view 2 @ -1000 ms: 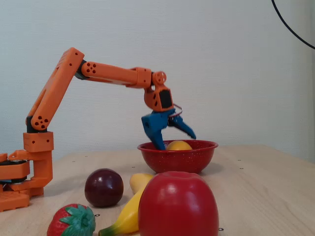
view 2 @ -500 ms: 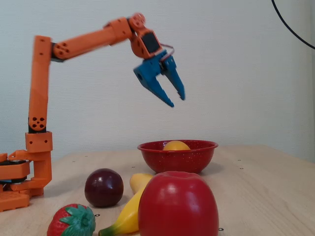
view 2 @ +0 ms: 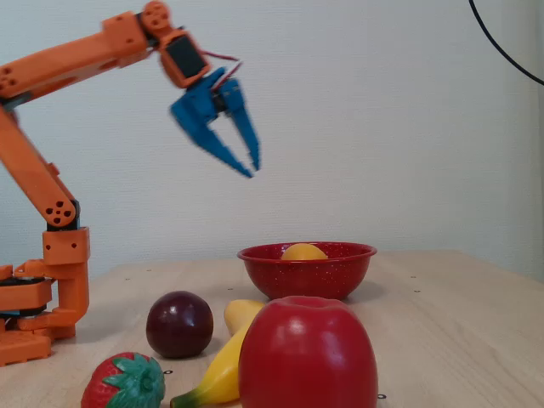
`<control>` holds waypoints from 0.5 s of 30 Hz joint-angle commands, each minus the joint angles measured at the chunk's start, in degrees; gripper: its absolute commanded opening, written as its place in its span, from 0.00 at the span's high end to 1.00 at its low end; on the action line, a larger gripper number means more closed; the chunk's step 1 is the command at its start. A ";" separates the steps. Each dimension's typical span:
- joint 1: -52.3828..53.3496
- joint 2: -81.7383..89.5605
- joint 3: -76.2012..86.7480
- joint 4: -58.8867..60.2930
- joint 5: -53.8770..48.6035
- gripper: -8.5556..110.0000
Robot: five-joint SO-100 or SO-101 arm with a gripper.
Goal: Put the peach in the red bowl.
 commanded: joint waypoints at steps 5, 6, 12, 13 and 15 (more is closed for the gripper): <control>-4.57 20.13 12.13 -1.14 -2.11 0.93; -5.19 23.12 14.85 -1.05 -2.46 0.93; -9.58 40.25 29.88 2.29 -3.87 0.93; -10.63 42.28 32.34 1.93 -3.87 0.93; -12.30 45.62 37.88 -1.14 -3.78 0.93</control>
